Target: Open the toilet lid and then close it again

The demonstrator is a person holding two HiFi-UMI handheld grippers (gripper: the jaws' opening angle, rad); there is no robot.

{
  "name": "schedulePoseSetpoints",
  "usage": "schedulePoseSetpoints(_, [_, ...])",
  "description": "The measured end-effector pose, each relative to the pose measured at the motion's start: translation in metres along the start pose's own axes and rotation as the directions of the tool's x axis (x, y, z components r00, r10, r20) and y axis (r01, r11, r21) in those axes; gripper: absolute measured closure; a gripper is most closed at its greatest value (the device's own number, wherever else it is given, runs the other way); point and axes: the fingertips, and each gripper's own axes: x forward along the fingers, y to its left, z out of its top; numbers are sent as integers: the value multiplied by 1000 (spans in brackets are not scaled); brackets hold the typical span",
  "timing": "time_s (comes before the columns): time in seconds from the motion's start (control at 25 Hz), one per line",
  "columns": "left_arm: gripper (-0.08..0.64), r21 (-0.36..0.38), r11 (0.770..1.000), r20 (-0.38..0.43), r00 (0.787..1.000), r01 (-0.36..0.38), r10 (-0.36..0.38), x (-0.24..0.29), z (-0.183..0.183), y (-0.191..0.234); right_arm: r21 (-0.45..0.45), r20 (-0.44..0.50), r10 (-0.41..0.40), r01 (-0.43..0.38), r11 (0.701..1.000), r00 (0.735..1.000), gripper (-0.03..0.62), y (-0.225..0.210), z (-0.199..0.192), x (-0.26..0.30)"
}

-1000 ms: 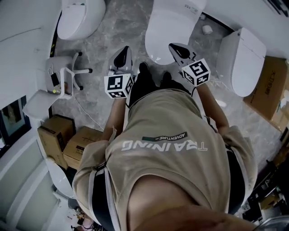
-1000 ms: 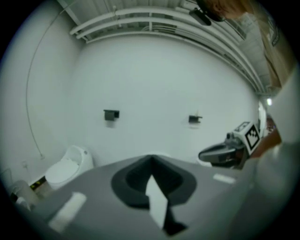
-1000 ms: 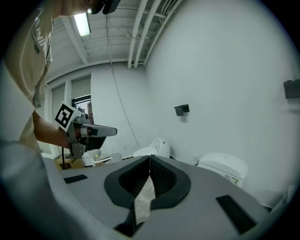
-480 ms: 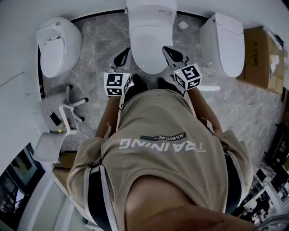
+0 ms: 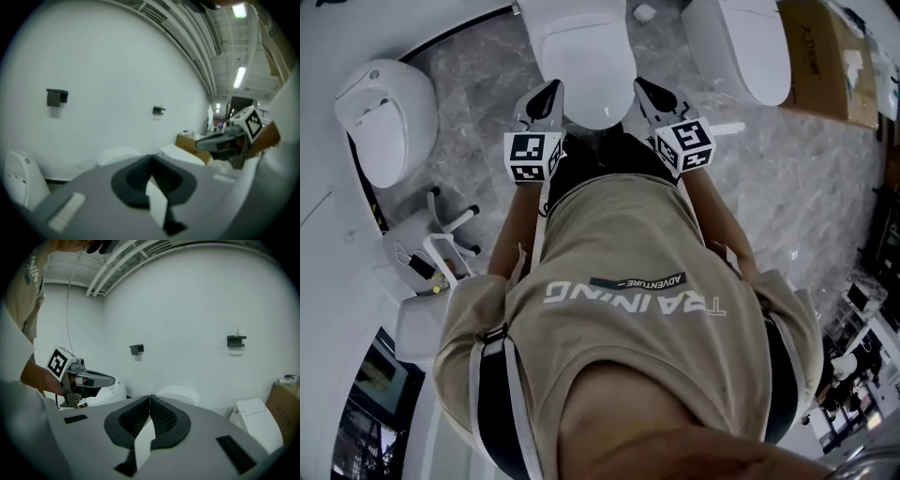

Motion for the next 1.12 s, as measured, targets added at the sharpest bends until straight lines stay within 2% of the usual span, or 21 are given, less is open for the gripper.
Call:
schedulePoseSetpoints(0.12, [555,-6,999,-21,999,33,-33,11,-3,-10,34,-28,-38,39,999,999,578,-18,-13,-5])
schedulePoseSetpoints(0.24, [555,-26,999,-55,997,47,-48,16,-13,-21,74,-73,-32,38,997,997,578,-27,-39,-5])
schedulePoseSetpoints(0.36, [555,-61,997,-74,995,55,-60,25,-29,-27,46,-70,-28,31,998,997,578,-38,-52,0])
schedulePoseSetpoints(0.48, [555,-88,995,-117,992,39,-49,36,-51,-30,46,-84,11,-7,999,996,578,-45,-65,8])
schedulePoseSetpoints(0.6, [555,-79,997,-181,983,26,-40,46,-70,-36,78,-114,60,-51,996,992,578,-51,-84,12])
schedulePoseSetpoints(0.68, [555,-121,992,-208,977,31,-55,54,-86,-38,63,-125,77,-69,996,989,578,-55,-98,15])
schedulePoseSetpoints(0.76, [555,-203,978,-207,975,39,-82,60,-103,-36,1,-146,98,-98,995,984,578,-56,-114,21])
schedulePoseSetpoints(0.88, [555,-236,971,-249,964,35,-95,66,-136,-28,-5,-226,137,-142,990,964,578,-53,-153,31])
schedulePoseSetpoints(1.04, [555,-293,956,-344,935,-21,-85,72,-191,-14,135,-364,184,-144,980,913,577,-50,-221,40])
schedulePoseSetpoints(1.12, [555,-323,944,-379,923,-61,-70,74,-218,-4,160,-436,181,-122,980,882,577,-52,-259,47])
